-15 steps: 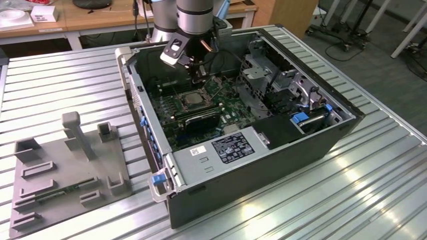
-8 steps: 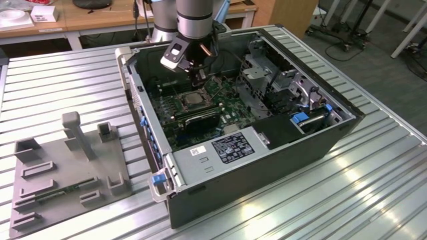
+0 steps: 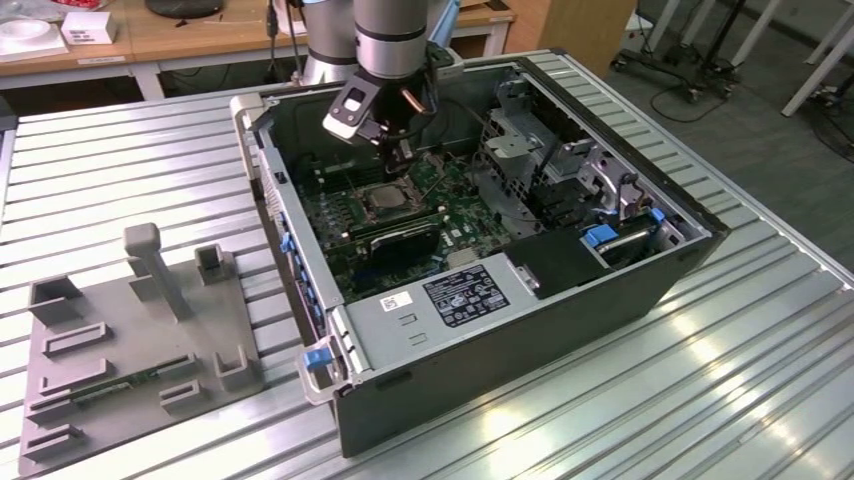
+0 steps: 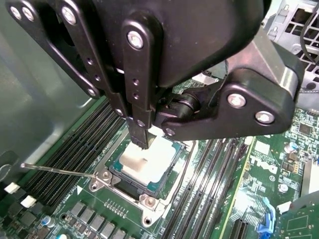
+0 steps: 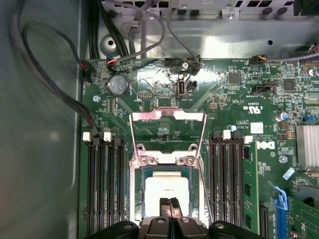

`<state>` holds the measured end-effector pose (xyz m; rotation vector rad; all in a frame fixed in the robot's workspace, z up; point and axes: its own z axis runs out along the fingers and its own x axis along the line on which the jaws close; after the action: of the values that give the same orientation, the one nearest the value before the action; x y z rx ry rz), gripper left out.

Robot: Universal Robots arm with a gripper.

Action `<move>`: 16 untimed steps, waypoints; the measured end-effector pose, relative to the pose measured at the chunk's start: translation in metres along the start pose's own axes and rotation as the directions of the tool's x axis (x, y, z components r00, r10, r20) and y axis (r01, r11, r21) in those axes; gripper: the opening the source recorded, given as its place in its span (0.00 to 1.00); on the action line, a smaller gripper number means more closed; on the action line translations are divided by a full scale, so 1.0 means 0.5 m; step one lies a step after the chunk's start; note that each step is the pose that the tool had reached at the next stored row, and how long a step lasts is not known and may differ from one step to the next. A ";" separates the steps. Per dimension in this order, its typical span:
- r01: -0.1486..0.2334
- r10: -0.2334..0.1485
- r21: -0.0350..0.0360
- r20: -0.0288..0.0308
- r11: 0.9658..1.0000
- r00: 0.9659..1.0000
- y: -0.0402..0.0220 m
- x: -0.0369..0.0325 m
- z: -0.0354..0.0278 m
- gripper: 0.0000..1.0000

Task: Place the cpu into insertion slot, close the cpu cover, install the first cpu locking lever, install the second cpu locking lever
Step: 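Place the cpu into insertion slot, then close the cpu cover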

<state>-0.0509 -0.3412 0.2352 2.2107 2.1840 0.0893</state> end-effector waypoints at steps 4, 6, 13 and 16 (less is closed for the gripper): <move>0.000 0.000 0.000 0.000 1.000 1.000 -0.001 0.000 0.013 0.11; 0.000 0.000 0.000 0.000 1.000 1.000 -0.001 0.000 0.013 0.11; 0.000 0.000 0.000 0.000 1.000 1.000 -0.001 0.000 0.021 0.11; 0.000 0.000 0.000 0.000 1.000 1.000 -0.001 0.000 0.018 0.11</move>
<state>-0.0508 -0.3412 0.2260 2.2107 2.1840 0.0892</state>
